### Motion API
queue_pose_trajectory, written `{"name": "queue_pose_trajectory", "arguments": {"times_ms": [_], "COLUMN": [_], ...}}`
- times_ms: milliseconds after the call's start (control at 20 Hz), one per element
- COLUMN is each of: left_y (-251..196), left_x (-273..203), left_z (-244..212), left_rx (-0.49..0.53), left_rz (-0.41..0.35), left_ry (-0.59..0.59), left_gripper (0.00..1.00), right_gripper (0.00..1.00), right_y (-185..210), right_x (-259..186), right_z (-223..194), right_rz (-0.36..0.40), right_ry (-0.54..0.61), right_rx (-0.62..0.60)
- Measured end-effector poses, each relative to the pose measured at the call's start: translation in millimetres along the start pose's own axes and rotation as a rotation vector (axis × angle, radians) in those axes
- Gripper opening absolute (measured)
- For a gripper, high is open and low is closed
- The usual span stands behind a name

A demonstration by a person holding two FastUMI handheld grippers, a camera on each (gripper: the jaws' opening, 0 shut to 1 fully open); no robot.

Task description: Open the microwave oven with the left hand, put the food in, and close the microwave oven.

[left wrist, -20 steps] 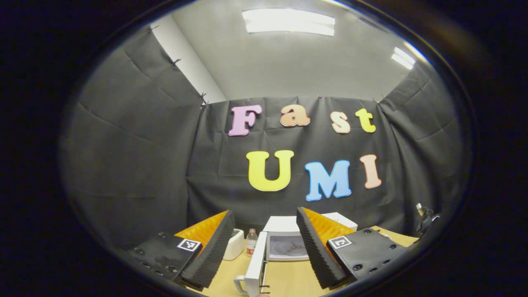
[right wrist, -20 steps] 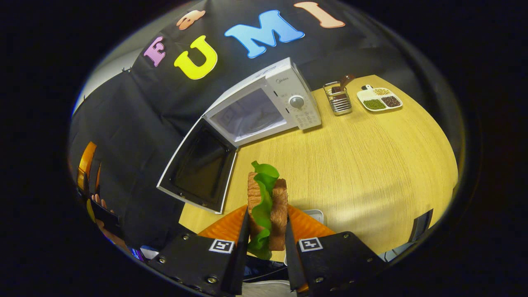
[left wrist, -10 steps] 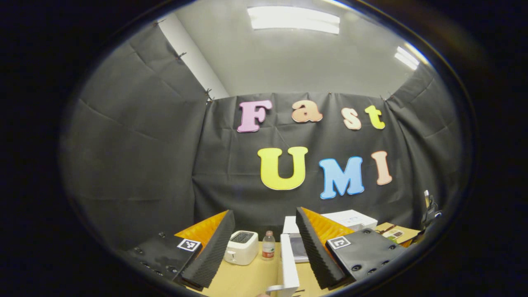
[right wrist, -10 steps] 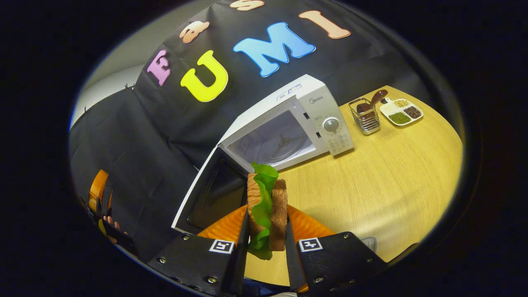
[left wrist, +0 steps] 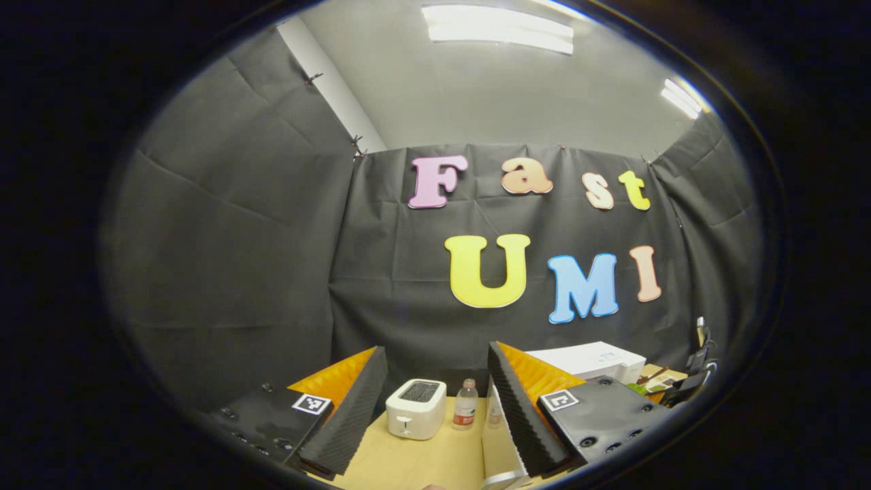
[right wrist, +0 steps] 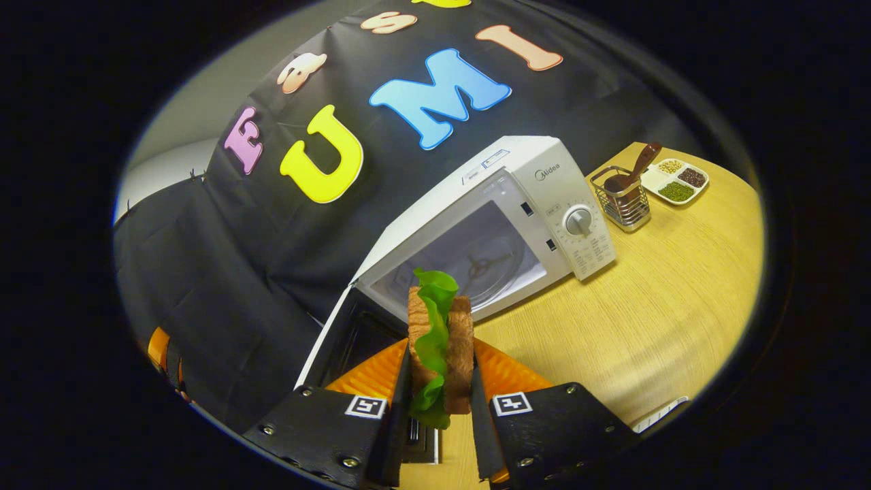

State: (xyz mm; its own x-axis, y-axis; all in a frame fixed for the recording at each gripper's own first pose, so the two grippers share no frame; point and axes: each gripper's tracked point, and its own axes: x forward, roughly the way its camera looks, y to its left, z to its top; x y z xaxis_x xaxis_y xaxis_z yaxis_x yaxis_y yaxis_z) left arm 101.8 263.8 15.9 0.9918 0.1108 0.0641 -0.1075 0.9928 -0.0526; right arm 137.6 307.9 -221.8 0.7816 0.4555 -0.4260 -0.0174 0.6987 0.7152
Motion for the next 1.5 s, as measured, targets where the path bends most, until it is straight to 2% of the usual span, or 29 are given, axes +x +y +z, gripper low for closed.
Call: {"name": "queue_pose_trajectory", "arguments": {"times_ms": [600, 950, 1300, 1450, 1500], "left_y": [58, 73, 86, 97, 99], "left_x": [10, 15, 15, 10, 10], "left_z": [-31, -57, -72, -80, -80], "left_rx": [0.040, 0.064, 0.100, 0.087, 0.085], "left_rz": [0.075, 0.102, 0.139, 0.156, 0.156], "left_ry": [0.078, 0.131, 0.169, 0.183, 0.185], "left_gripper": [0.96, 0.95, 0.96, 0.96, 0.96], "right_gripper": [0.42, 0.42, 0.42, 0.42, 0.46], "right_y": [-2, -17, -37, -52, -58], "right_x": [108, 165, 211, 220, 220], "right_z": [18, 32, 29, 23, 22], "right_rz": [-0.041, -0.079, -0.099, -0.164, -0.190], "right_ry": [-0.152, -0.250, -0.243, -0.203, -0.195], "right_rx": [0.064, 0.072, 0.082, 0.052, 0.025]}}
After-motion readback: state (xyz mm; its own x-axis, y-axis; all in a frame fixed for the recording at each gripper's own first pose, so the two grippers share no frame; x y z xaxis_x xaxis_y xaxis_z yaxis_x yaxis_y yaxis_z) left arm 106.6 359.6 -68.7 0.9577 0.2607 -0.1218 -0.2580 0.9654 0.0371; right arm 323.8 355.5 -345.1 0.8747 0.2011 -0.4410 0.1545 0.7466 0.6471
